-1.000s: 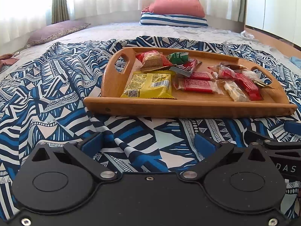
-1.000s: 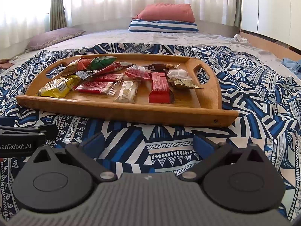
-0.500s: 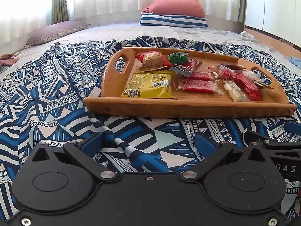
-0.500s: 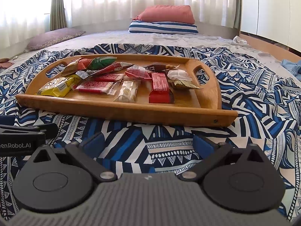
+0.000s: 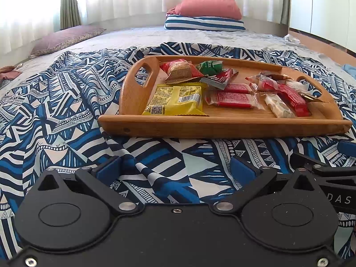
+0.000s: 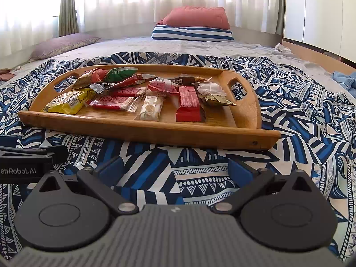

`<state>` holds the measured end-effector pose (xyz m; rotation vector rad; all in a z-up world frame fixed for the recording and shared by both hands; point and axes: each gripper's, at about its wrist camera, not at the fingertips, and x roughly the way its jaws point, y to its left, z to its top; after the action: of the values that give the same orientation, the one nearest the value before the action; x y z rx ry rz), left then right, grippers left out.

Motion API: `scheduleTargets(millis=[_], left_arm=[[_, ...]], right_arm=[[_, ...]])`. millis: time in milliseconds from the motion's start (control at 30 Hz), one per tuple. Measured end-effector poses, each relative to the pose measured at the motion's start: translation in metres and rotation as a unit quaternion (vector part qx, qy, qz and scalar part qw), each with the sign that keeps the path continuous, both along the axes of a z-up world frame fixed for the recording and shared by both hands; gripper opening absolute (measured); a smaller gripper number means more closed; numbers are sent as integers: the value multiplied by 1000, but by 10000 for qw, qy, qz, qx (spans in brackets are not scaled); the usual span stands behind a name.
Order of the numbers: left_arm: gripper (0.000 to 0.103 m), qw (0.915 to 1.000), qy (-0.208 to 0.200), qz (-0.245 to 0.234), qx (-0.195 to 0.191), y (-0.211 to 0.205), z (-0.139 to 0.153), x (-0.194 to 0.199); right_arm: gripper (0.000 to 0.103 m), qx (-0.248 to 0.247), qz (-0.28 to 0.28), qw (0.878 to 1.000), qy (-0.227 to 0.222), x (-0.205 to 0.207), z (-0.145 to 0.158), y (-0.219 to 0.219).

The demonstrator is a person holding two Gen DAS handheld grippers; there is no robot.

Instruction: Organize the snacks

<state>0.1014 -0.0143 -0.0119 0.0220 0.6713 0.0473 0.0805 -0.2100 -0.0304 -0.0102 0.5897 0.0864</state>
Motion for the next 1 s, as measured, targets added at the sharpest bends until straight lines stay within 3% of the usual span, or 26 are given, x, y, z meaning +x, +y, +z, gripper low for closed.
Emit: scheduleTargets(millis=[1000], left_arm=[[103,10000,-6,-14,-58,1,-1,0]], right_arm=[[103,-6,0,10000,1,0,0,0]])
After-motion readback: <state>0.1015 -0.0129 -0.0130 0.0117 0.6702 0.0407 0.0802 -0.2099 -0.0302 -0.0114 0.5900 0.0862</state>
